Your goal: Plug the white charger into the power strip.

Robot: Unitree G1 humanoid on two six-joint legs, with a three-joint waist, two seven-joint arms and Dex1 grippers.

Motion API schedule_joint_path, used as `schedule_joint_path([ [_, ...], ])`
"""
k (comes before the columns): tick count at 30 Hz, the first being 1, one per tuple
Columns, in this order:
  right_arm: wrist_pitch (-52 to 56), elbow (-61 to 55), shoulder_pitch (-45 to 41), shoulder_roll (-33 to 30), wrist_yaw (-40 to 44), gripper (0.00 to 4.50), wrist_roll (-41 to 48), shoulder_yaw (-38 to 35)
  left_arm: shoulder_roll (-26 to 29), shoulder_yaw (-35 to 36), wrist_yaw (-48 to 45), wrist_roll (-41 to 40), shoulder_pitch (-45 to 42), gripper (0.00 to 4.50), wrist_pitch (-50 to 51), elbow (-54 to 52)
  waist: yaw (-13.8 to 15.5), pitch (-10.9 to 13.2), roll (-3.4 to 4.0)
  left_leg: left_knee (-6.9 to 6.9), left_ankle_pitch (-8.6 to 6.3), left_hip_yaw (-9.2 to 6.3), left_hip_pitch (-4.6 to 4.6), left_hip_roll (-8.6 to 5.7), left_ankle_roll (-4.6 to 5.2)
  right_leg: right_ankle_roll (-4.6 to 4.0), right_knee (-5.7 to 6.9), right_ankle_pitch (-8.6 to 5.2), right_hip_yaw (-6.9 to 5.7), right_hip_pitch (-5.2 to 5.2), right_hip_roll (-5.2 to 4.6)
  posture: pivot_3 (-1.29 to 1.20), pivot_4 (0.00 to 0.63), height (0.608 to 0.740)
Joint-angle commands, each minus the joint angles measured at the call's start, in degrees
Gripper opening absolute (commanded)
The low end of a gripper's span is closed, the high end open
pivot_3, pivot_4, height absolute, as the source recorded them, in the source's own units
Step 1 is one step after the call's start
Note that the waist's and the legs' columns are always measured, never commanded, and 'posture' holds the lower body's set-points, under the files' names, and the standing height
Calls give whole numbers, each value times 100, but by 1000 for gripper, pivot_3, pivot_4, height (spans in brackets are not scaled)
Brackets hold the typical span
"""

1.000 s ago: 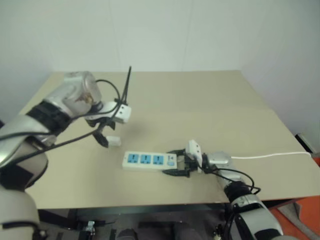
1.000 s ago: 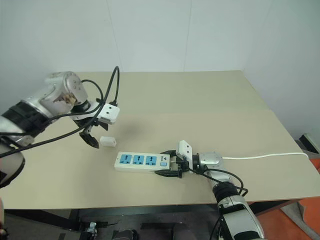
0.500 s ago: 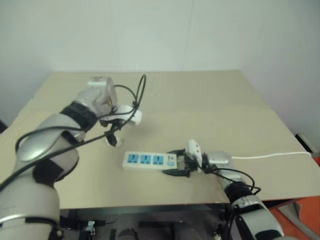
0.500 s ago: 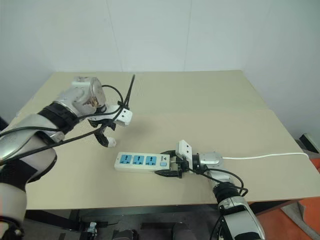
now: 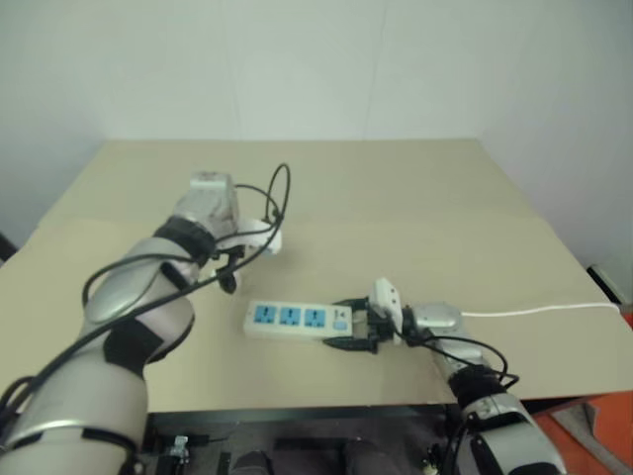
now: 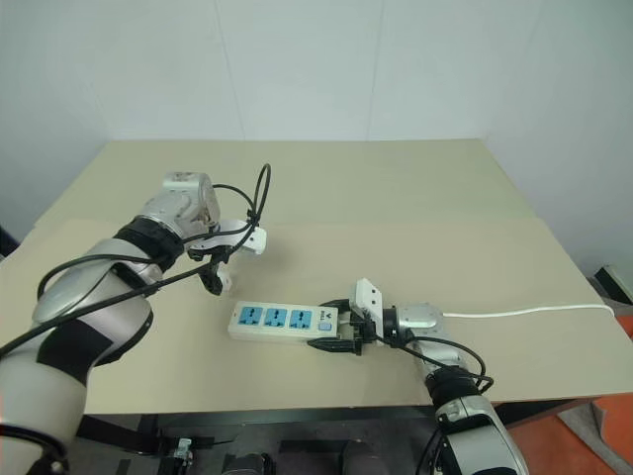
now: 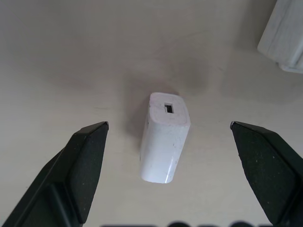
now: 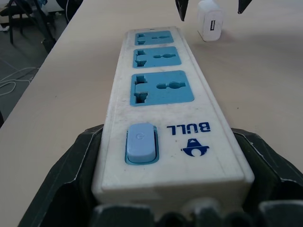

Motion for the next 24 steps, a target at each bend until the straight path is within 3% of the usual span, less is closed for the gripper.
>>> schedule_joint_path([
  [1,170,-76,154,8,-9,3437,33,81,-95,198,164,229,37,4500,-125,251,-2,0,0,0,0,0,0,0,0,0,1,0,0,0,0,0,150,740],
  [6,256,-238,224,-14,-81,3437,70,80,-306,371,515,392,65,4500,-271,689,-1,1,-1,0,0,-1,0,-1,0,0,1,0,0,0,0,0,150,740],
  [9,304,-356,308,-39,-125,3437,80,71,-363,477,722,476,100,3932,-451,828,0,1,-1,0,0,-1,-1,-1,0,0,0,0,0,0,-1,0,150,740],
  [18,413,-541,412,-60,-239,3437,99,93,-432,801,564,553,65,1009,-654,856,2,0,-2,1,0,-2,-1,-3,0,1,3,0,0,0,-2,0,150,740],
  [24,405,-481,368,-30,-228,3437,92,126,-182,1596,404,-29,10,1009,-1255,299,3,2,-4,1,0,-3,-2,-3,0,1,4,0,0,0,-2,0,150,740],
])
